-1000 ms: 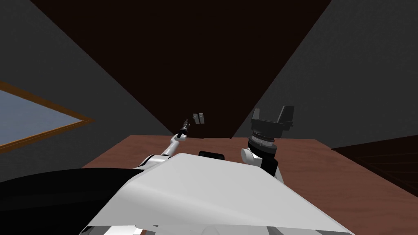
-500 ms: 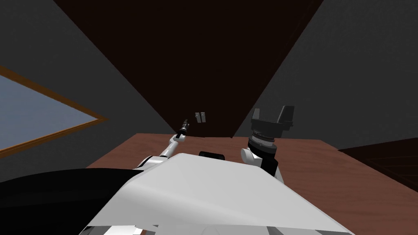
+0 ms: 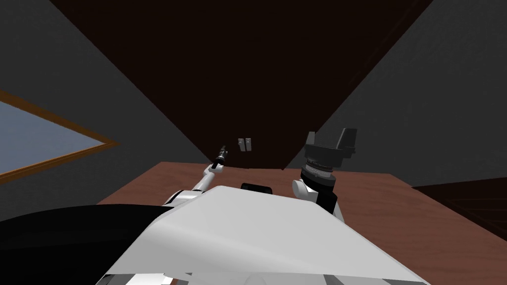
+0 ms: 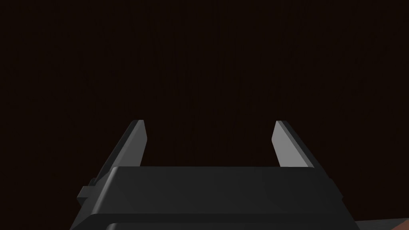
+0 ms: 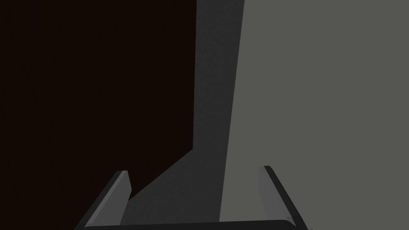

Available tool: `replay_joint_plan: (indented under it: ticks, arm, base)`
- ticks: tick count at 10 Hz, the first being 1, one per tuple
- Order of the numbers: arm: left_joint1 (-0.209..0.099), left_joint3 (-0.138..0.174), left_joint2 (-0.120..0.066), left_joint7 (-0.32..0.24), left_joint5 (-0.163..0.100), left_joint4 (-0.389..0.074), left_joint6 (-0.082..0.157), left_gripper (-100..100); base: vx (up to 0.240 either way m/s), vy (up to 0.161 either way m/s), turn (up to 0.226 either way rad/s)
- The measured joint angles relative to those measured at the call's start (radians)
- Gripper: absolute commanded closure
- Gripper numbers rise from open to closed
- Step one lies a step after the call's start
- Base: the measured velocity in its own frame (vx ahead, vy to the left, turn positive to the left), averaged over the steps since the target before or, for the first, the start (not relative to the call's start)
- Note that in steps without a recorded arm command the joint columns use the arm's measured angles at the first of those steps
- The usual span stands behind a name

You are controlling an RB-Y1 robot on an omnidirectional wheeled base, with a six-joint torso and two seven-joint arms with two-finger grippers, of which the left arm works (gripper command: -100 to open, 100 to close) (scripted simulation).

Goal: Pull the door open

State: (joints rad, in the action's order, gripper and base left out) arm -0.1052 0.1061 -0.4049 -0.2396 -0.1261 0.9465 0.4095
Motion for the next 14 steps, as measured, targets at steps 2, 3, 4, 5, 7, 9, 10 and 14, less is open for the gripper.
replay_joint_plan:
  ticks: [2, 3, 4, 5, 7, 9, 10, 14]
  arm:
    - [-0.024, -0.011, 0.016, 0.004, 0.003, 0.000, 0.001, -100]
    - [-0.032, -0.019, 0.023, 0.003, 0.005, 0.009, -0.002, -100]
    - [-0.026, -0.027, 0.036, 0.005, 0.007, 0.036, -0.006, -100]
    - [-0.026, -0.029, 0.038, 0.005, 0.007, 0.040, -0.007, 100]
    - [-0.027, -0.029, 0.038, 0.005, 0.007, 0.037, -0.006, 100]
    - [-0.028, -0.033, 0.041, 0.005, 0.008, 0.037, -0.006, 100]
    - [-0.028, -0.034, 0.041, 0.005, 0.008, 0.037, -0.006, 100]
    - [0.000, -0.027, 0.029, 0.004, 0.007, 0.061, -0.020, -100]
  base:
    - [0.179, -0.147, -0.141]
    - [0.153, -0.202, -0.173]
    - [0.065, -0.097, -0.026]
    - [-0.007, 0.011, 0.029]
    - [-0.022, 0.031, -0.026]
    - [-0.009, 0.006, -0.004]
    - [-0.002, -0.005, 0.009]
    - [-0.176, 0.081, 0.066]
